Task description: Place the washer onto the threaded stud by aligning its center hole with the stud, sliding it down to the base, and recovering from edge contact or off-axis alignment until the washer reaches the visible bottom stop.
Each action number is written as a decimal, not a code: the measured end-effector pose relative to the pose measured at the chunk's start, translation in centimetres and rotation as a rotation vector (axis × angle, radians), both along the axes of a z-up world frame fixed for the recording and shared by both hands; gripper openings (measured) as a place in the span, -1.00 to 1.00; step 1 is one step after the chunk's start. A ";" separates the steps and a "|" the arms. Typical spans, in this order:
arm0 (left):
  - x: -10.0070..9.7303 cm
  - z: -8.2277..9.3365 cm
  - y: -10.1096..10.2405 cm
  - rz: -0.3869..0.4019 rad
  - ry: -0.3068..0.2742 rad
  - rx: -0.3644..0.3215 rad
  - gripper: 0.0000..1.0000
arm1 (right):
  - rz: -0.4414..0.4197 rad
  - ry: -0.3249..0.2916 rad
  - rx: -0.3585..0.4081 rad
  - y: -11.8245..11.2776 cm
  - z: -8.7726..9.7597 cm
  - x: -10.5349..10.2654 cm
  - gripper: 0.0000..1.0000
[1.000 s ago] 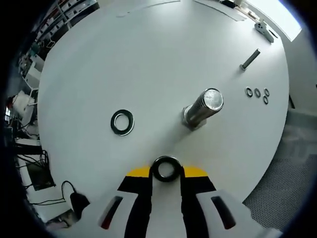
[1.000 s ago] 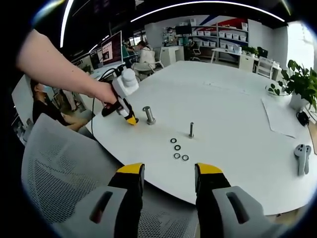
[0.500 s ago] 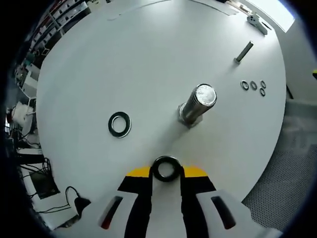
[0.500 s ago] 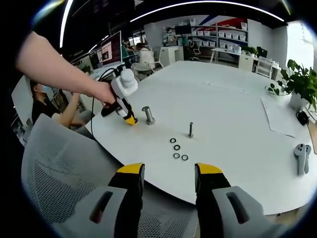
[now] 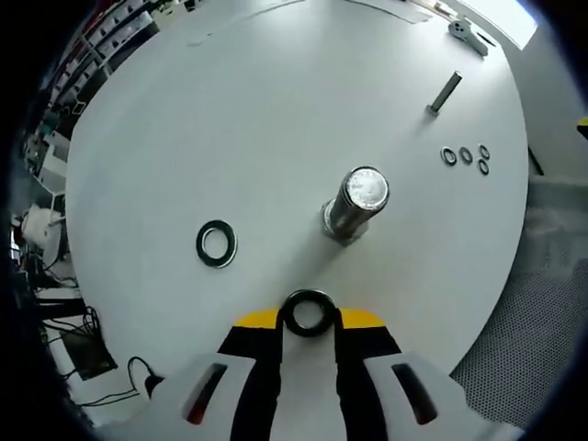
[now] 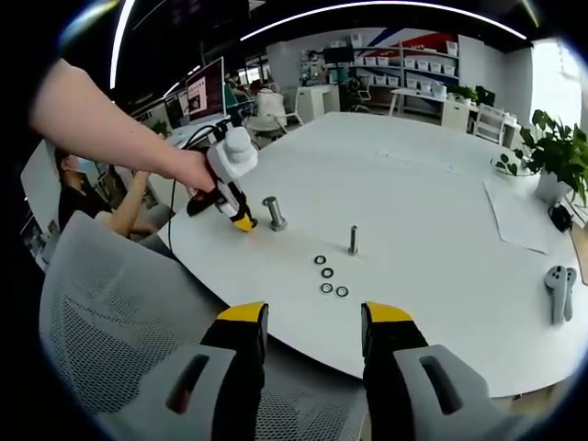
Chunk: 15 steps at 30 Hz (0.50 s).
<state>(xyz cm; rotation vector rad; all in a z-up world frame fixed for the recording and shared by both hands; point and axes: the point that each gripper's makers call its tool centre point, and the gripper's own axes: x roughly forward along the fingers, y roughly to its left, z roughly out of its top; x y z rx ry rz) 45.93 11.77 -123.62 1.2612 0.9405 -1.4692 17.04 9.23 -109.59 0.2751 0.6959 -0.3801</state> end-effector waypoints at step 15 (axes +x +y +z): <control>0.4 -0.4 0.2 0.069 0.027 0.007 -0.55 | -0.001 -0.001 0.001 -0.1 -0.1 0.1 -0.14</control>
